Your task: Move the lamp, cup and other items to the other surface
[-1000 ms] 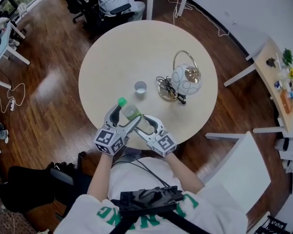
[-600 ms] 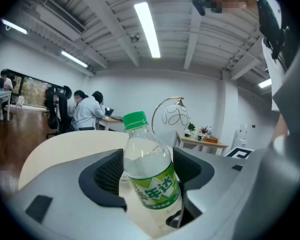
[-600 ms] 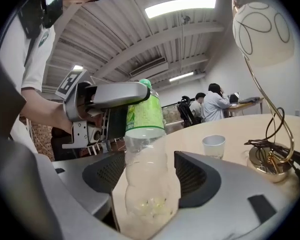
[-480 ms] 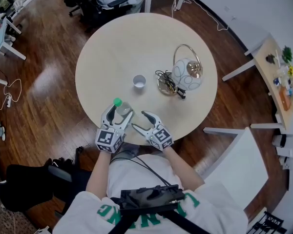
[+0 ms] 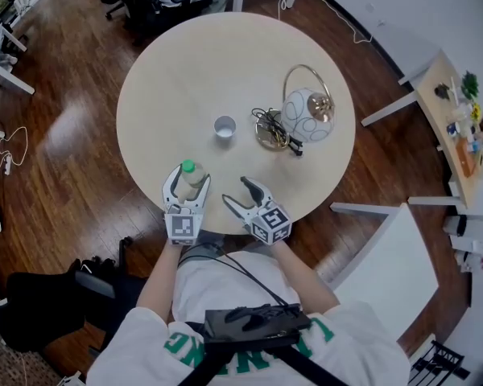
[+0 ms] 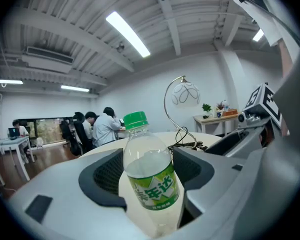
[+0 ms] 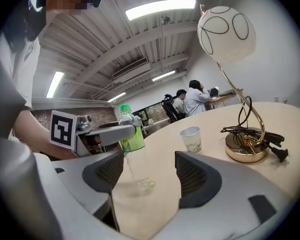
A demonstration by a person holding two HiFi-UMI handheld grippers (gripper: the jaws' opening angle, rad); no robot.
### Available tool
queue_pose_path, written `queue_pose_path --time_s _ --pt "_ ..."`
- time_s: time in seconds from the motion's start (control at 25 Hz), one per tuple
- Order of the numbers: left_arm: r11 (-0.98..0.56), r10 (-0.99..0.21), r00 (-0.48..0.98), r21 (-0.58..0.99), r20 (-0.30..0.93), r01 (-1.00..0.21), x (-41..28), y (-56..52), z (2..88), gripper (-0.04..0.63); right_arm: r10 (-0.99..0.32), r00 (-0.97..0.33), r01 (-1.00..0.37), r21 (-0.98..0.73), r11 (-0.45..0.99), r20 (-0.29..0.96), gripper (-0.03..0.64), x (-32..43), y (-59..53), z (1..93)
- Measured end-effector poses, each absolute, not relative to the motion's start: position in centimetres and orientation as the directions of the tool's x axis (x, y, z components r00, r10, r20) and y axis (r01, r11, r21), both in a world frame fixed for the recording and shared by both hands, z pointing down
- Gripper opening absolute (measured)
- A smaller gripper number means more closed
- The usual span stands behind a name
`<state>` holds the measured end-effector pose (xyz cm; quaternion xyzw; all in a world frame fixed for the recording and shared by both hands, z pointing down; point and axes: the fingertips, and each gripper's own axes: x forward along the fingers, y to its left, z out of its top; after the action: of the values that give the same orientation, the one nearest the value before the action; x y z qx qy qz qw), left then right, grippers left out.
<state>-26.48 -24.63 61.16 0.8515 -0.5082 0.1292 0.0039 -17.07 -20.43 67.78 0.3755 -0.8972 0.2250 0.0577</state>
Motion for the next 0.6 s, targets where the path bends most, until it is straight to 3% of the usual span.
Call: queue_pose_path --time_s 0.6 --pt "-0.497 -0.863 0.469 -0.145 0.188 -0.856 -24.9 -22.4 61.9 0.305 -0.698 -0.666 -0.738 -0.374 0.562 0.264 0.36 -12.5 -21.4 67.5"
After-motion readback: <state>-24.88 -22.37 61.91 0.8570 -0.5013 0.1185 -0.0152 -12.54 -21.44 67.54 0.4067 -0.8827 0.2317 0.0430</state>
